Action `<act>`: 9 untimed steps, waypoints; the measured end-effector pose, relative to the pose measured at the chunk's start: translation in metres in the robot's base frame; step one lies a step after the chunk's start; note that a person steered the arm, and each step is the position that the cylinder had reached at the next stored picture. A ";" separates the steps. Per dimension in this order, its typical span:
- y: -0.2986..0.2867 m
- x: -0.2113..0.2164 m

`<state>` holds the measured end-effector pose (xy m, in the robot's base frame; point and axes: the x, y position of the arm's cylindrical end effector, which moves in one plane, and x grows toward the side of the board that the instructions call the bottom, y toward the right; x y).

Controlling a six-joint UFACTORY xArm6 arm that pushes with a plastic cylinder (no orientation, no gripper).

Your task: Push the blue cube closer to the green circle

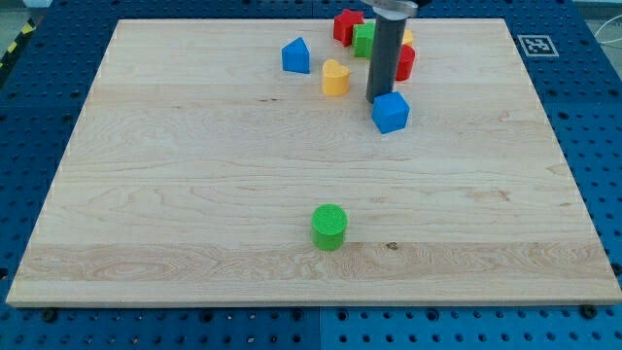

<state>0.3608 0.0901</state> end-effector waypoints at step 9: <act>0.056 0.151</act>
<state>0.5120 0.1462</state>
